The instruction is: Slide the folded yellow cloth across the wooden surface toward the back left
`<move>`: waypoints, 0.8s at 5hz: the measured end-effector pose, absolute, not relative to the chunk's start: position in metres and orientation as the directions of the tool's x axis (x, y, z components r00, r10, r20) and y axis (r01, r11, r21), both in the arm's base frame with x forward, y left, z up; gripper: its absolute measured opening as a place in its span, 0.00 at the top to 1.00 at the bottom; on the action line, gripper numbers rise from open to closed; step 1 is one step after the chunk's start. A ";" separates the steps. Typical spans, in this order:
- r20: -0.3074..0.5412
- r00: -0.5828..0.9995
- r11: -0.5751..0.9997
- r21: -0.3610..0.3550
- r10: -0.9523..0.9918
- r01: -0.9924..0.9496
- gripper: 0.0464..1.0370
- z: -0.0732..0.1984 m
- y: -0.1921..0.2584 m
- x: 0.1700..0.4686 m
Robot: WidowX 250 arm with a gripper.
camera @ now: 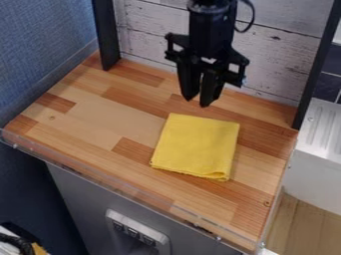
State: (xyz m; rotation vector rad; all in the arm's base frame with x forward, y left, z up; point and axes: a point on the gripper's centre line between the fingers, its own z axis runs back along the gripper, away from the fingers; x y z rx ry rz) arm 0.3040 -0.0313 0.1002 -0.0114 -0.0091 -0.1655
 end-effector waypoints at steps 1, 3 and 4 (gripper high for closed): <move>-0.004 0.986 0.986 -0.008 -0.165 0.165 0.91 0.077 -0.031 0.305; -0.017 0.985 0.986 0.003 -0.169 0.169 0.98 0.037 -0.029 0.302; -0.021 0.984 0.984 0.007 -0.178 0.178 0.98 0.020 -0.028 0.303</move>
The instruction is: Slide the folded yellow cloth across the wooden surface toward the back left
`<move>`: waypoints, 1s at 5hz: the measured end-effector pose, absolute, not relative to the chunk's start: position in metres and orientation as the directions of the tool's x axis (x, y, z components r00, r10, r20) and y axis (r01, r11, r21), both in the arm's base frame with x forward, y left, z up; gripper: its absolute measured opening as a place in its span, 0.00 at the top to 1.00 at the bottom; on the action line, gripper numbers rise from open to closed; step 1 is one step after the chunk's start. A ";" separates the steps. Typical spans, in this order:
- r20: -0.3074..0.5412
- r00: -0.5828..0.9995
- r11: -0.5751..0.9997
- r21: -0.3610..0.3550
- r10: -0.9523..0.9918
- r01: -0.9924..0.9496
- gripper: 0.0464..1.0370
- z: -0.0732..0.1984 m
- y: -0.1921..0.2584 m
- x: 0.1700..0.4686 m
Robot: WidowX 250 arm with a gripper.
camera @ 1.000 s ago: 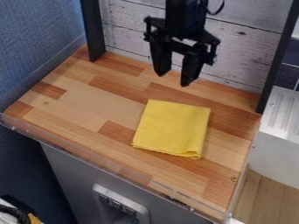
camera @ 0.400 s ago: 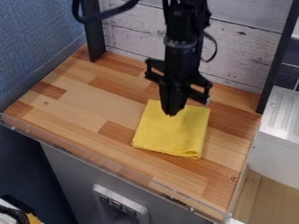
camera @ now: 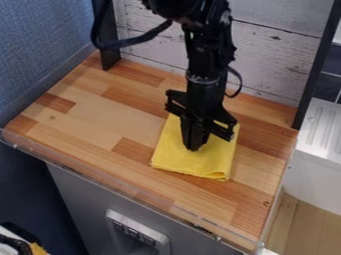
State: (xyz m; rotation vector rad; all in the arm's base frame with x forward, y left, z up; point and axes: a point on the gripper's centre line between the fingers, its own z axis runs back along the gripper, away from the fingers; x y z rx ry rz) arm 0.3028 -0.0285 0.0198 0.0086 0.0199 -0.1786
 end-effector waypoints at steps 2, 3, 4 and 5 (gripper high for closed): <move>0.001 0.981 0.981 0.002 -0.196 0.196 0.98 0.011 -0.018 0.304; 0.014 0.986 0.986 -0.005 -0.167 0.167 0.98 0.009 0.005 0.304; 0.019 0.989 0.990 -0.006 -0.143 0.144 0.98 0.009 0.025 0.305; 0.028 0.994 0.995 -0.002 -0.102 0.102 0.98 0.010 0.050 0.310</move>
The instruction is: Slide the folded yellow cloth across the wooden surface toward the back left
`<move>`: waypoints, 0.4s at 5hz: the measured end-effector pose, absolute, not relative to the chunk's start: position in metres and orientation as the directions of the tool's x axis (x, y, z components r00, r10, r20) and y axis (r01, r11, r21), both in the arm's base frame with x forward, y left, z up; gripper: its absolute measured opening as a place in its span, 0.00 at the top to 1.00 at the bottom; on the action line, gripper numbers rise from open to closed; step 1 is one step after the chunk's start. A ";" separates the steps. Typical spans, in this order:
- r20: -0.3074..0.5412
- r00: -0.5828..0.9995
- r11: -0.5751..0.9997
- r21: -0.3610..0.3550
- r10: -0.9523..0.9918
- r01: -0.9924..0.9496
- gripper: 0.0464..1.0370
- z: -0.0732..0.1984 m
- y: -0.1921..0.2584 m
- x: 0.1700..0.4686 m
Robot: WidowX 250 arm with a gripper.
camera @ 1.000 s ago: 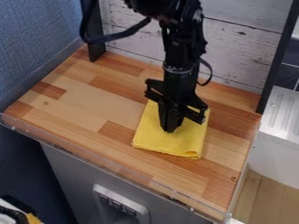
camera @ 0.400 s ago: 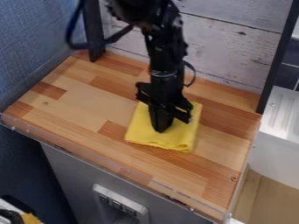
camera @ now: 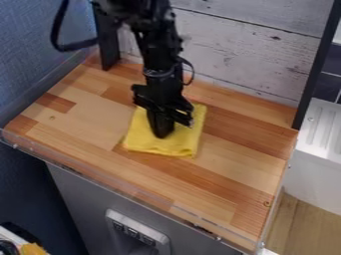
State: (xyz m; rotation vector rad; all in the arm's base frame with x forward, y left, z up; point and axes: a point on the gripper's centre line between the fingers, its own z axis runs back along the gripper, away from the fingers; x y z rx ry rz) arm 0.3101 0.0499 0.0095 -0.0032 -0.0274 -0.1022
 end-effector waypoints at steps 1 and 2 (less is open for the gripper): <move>0.024 0.997 0.997 -0.003 -0.075 0.075 0.98 0.009 0.071 0.315; 0.008 0.999 0.999 -0.001 -0.051 0.051 0.98 0.009 0.088 0.314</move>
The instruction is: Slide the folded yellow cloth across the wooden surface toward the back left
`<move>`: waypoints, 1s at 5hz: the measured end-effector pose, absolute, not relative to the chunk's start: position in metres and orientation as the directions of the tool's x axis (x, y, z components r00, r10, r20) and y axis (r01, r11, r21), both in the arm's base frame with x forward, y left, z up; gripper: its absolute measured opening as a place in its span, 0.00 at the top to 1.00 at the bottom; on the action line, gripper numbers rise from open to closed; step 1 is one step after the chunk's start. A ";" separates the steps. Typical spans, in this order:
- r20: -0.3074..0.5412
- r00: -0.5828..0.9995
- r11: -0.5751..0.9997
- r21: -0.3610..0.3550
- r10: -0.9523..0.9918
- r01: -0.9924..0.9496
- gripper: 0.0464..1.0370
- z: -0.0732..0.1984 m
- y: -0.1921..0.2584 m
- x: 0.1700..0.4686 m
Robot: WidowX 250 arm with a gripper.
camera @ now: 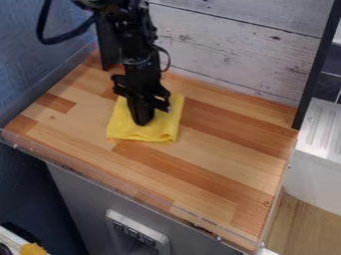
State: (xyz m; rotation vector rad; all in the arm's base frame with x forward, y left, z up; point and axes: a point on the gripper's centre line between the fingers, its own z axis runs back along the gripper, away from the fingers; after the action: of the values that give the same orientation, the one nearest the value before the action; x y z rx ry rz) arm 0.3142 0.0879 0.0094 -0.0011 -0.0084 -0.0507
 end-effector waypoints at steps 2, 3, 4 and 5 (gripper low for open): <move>-0.017 0.999 0.999 0.006 -0.033 0.033 0.96 0.011 0.108 0.318; -0.055 0.998 1.000 -0.006 -0.018 0.017 0.80 0.014 0.113 0.312; -0.067 0.998 1.000 -0.008 0.001 -0.002 0.55 0.025 0.115 0.317; -0.058 0.998 1.000 -0.009 0.016 -0.017 0.26 0.039 0.115 0.327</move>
State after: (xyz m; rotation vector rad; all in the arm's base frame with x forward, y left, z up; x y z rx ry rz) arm 0.3275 0.1154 0.0387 -0.0096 0.0583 0.0163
